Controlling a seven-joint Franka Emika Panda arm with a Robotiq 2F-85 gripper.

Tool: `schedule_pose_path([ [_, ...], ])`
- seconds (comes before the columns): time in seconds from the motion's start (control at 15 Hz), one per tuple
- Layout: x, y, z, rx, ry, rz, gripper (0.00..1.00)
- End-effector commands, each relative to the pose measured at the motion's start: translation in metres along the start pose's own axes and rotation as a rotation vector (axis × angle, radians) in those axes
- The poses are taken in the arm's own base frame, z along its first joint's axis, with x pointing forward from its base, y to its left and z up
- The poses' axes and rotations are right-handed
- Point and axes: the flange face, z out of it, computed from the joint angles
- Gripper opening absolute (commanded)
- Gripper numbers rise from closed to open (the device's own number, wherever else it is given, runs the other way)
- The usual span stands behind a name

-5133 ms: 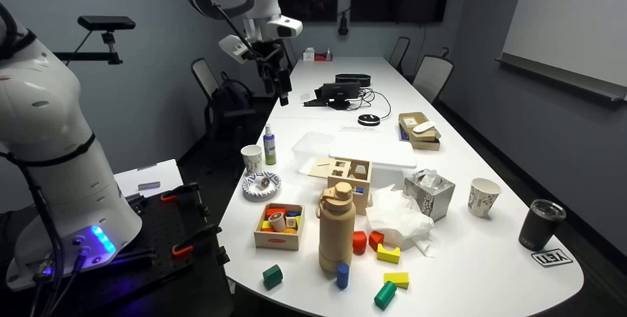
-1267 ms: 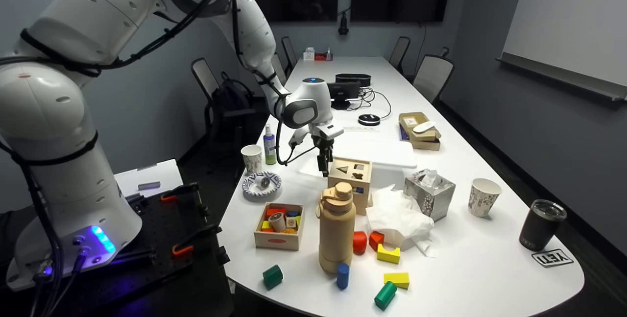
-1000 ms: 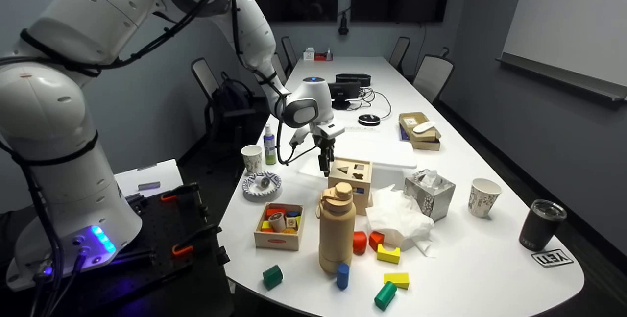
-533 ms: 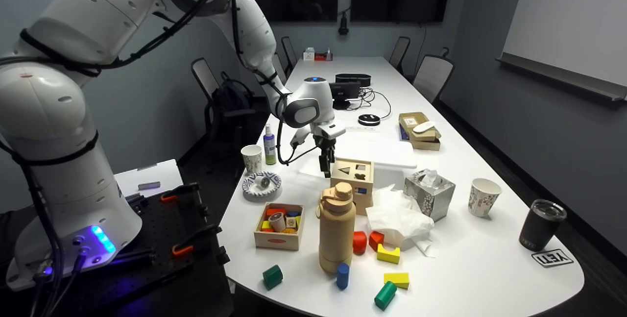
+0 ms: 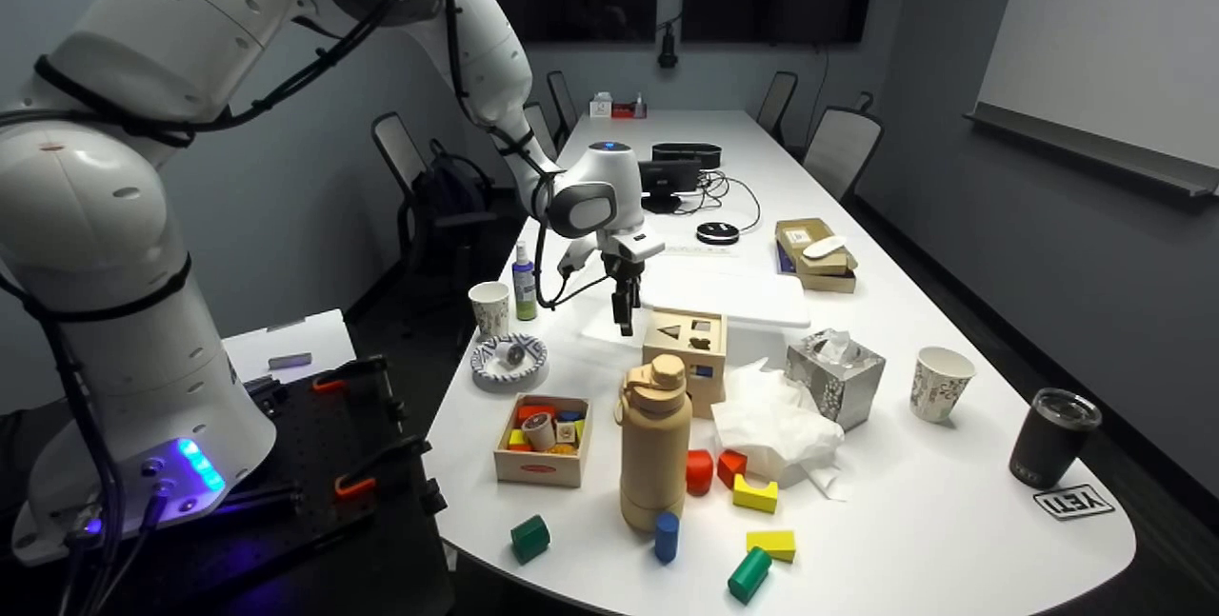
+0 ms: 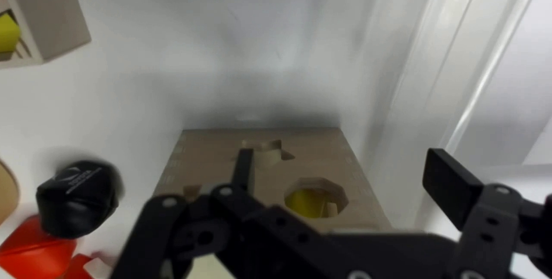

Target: Close the box and move it to the left

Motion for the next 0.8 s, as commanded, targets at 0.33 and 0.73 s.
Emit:
schedule_pose_path([
  [0.33, 0.019, -0.006, -0.055, 0.051, 0.034, 0.020, 1.00],
  [0.73, 0.063, 0.033, -0.079, 0.031, 0.089, 0.094, 1.00],
])
